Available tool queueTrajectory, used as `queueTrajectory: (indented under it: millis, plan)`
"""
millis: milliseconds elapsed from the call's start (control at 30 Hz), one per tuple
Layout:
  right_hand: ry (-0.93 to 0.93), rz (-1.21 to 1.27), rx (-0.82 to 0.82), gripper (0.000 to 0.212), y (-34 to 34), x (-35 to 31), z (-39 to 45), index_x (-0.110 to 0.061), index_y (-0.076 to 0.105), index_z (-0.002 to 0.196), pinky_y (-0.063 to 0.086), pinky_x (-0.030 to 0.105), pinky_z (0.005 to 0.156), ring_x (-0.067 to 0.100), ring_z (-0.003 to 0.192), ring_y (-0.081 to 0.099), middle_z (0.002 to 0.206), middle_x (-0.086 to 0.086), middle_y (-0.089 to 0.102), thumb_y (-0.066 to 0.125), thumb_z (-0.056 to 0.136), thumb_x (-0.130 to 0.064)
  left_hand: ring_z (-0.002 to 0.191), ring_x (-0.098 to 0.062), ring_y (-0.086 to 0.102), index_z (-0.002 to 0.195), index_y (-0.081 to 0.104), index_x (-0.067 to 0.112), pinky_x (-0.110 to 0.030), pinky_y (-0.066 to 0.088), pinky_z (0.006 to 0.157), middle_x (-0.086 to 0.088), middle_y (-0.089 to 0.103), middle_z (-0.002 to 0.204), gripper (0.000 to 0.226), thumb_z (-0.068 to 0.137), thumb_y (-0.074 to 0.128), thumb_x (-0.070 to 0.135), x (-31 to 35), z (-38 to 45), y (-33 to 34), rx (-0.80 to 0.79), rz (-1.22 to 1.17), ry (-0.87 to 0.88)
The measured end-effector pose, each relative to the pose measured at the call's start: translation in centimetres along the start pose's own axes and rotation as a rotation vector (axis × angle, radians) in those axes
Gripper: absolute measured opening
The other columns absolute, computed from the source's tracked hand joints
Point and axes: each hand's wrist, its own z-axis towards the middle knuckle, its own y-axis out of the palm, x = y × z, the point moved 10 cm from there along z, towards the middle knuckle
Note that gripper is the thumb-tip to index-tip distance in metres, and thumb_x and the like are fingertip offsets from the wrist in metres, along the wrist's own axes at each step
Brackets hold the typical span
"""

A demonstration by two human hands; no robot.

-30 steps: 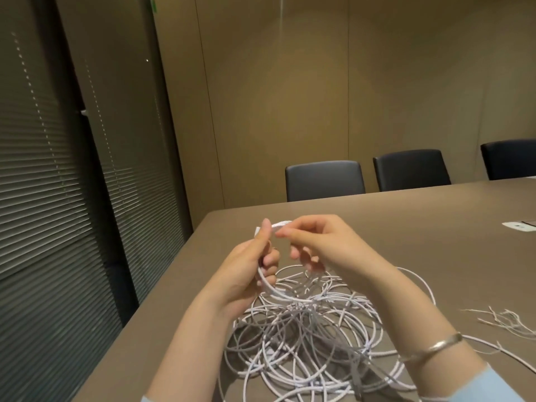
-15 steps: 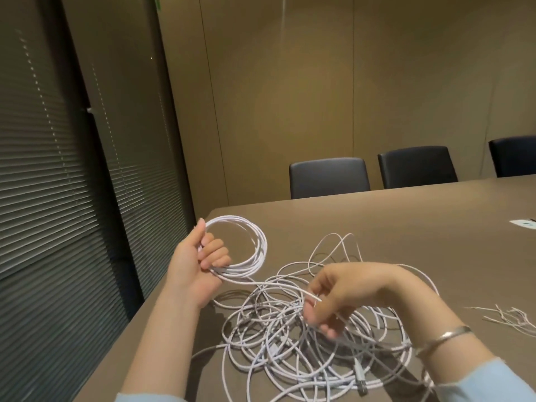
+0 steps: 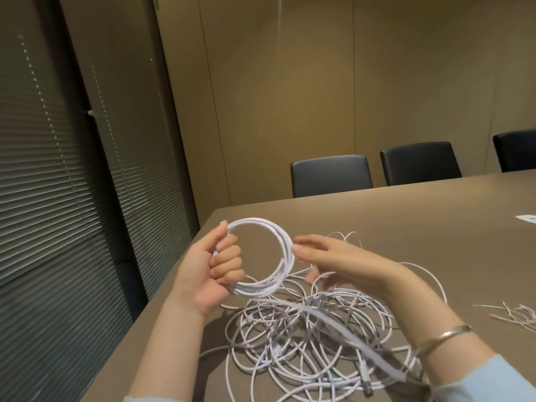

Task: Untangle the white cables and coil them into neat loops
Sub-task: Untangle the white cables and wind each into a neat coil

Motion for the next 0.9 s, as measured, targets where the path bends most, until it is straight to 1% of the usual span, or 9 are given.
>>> queueTrajectory:
  millis: [100, 167, 233, 367, 567, 667, 767, 833, 900]
  plan:
    - [-0.131, 0.244, 0.013, 0.095, 2.1, -1.8, 0.8, -0.037, 0.029, 0.146, 0.055, 0.044, 0.092, 0.020, 0.097, 0.070, 0.134, 0.003, 0.056, 0.077, 0.066, -0.058, 0.034, -0.005, 0.009, 0.057, 0.037, 0.018, -0.017, 0.013, 0.033, 0.008, 0.015, 0.043, 0.047, 0.084, 0.073, 0.032, -2.2, 0.7, 1.2, 0.062, 0.084, -0.072]
    - [-0.209, 0.391, 0.095, 0.080, 2.0, -2.2, 1.2, -0.041, 0.031, 0.143, 0.059, 0.040, 0.073, 0.020, 0.072, 0.069, 0.112, 0.007, 0.067, 0.074, 0.076, -0.042, 0.031, -0.005, 0.013, 0.057, 0.038, 0.017, -0.016, 0.014, 0.033, 0.007, 0.018, 0.042, 0.043, 0.090, 0.060, 0.035, -2.6, 1.1, 0.7, 0.169, 0.164, -0.041]
    - [-0.291, 0.329, 0.212, 0.056, 1.5, -2.7, 1.1, -0.038, 0.038, 0.141, 0.048, 0.029, 0.048, 0.014, 0.049, 0.053, 0.078, 0.002, 0.065, 0.063, 0.091, -0.030, 0.031, -0.006, 0.020, 0.059, 0.041, 0.016, -0.017, 0.018, 0.035, 0.006, 0.021, 0.043, 0.041, 0.090, 0.057, 0.037, -2.6, 1.2, 0.3, 0.236, 0.218, -0.015]
    - [-0.353, 0.228, 0.298, 0.036, 1.0, -2.8, 1.5, -0.022, 0.051, 0.137, 0.029, 0.022, 0.038, 0.006, 0.039, 0.032, 0.047, -0.011, 0.039, 0.046, 0.102, -0.022, 0.034, -0.007, 0.025, 0.063, 0.044, 0.016, -0.017, 0.027, 0.035, 0.005, 0.025, 0.047, 0.041, 0.092, 0.059, 0.040, -2.8, 1.2, -0.1, 0.316, 0.270, -0.008]
    - [-0.317, 0.214, 0.247, 0.038, 1.6, -2.2, 1.6, -0.041, 0.032, 0.139, 0.030, 0.021, 0.041, 0.007, 0.045, 0.036, 0.055, -0.005, 0.041, 0.039, 0.104, -0.028, 0.033, -0.004, 0.022, 0.068, 0.051, 0.013, -0.015, 0.015, 0.034, 0.005, 0.024, 0.049, 0.036, 0.088, 0.062, 0.041, -2.9, 1.4, -0.3, 0.318, 0.274, -0.005]
    - [-0.324, 0.253, 0.211, 0.027, 1.9, -2.2, 1.7, -0.025, 0.054, 0.124, 0.031, 0.021, 0.038, 0.008, 0.041, 0.035, 0.055, -0.004, 0.039, 0.035, 0.106, -0.023, 0.033, -0.004, 0.019, 0.075, 0.054, 0.010, -0.016, 0.012, 0.035, 0.004, 0.022, 0.050, 0.033, 0.088, 0.062, 0.038, -2.7, 1.2, -0.4, 0.313, 0.297, 0.003]
    - [-0.307, 0.345, 0.179, 0.027, 2.0, -1.9, 1.9, -0.018, 0.058, 0.121, 0.031, 0.021, 0.038, 0.010, 0.041, 0.034, 0.059, 0.000, 0.038, 0.035, 0.106, -0.022, 0.033, -0.004, 0.017, 0.077, 0.056, 0.010, -0.015, 0.012, 0.032, 0.005, 0.019, 0.048, 0.027, 0.086, 0.064, 0.035, -2.3, 1.0, -0.4, 0.322, 0.324, 0.027]
    - [-0.275, 0.310, 0.189, 0.030, 1.9, -1.5, 2.1, -0.019, 0.051, 0.130, 0.041, 0.025, 0.044, 0.010, 0.049, 0.047, 0.071, 0.001, 0.050, 0.042, 0.103, -0.029, 0.033, -0.004, 0.015, 0.079, 0.056, 0.011, -0.016, 0.011, 0.032, 0.007, 0.017, 0.047, 0.026, 0.089, 0.062, 0.034, -1.7, 0.9, -0.5, 0.352, 0.363, 0.065]
    - [-0.174, 0.196, 0.164, 0.061, 2.1, -0.4, 2.5, -0.025, 0.033, 0.145, 0.053, 0.029, 0.066, 0.011, 0.074, 0.062, 0.102, -0.002, 0.059, 0.055, 0.093, -0.047, 0.033, -0.004, 0.014, 0.082, 0.054, 0.011, -0.017, 0.010, 0.032, 0.007, 0.016, 0.047, 0.025, 0.093, 0.059, 0.033, -0.8, 0.7, -1.1, 0.396, 0.373, 0.119]
